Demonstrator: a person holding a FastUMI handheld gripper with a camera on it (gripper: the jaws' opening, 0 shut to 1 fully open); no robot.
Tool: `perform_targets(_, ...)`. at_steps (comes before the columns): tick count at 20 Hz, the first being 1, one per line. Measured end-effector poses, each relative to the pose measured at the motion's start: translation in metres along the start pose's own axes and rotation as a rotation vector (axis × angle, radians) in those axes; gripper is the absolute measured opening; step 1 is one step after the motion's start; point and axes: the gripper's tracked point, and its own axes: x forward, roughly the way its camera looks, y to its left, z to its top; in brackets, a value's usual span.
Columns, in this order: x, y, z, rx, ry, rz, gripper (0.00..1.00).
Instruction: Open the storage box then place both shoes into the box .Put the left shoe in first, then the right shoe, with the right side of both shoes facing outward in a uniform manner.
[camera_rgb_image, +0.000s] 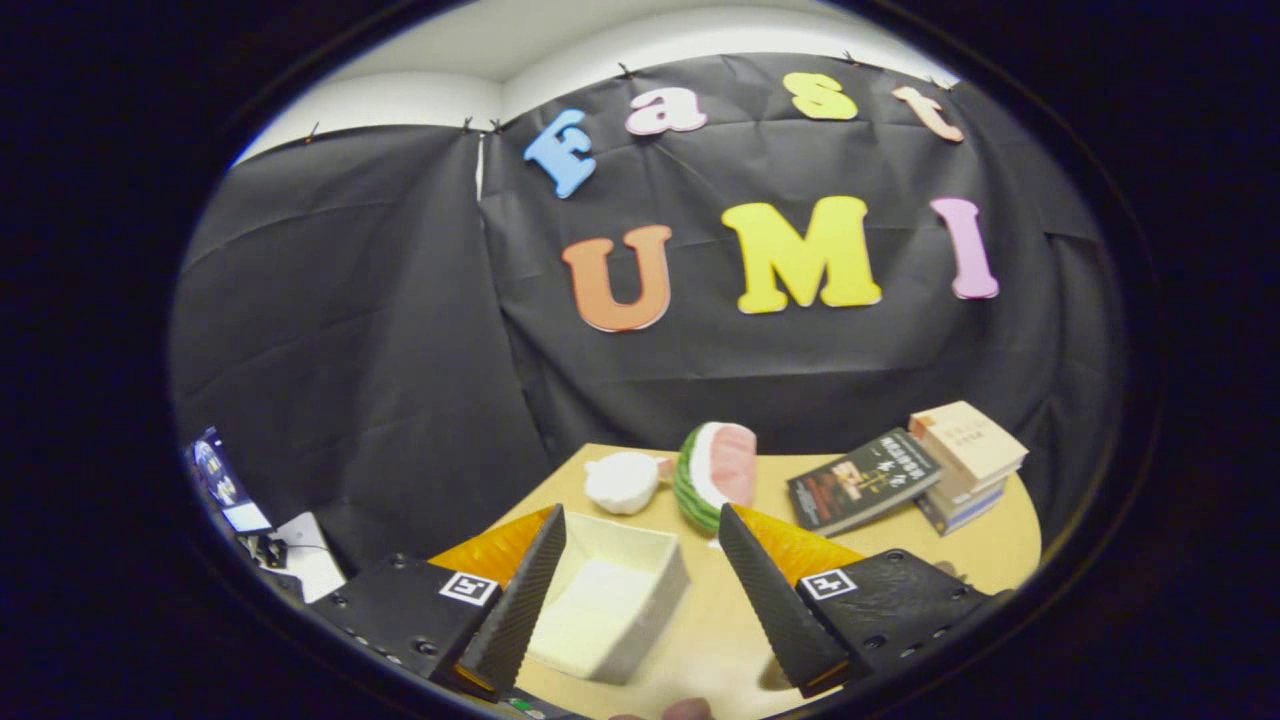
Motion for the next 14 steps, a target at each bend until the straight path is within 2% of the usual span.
perform_targets(3,-0.023,-0.070,-0.024,0.016,0.033,-0.094,0.94)
perform_targets(6,-0.033,-0.130,-0.070,0.027,0.103,-0.167,0.94)
perform_targets(9,-0.026,-0.166,-0.128,0.046,0.206,-0.190,0.94)
perform_targets(14,0.005,-0.187,-0.202,0.093,0.359,-0.189,0.94)
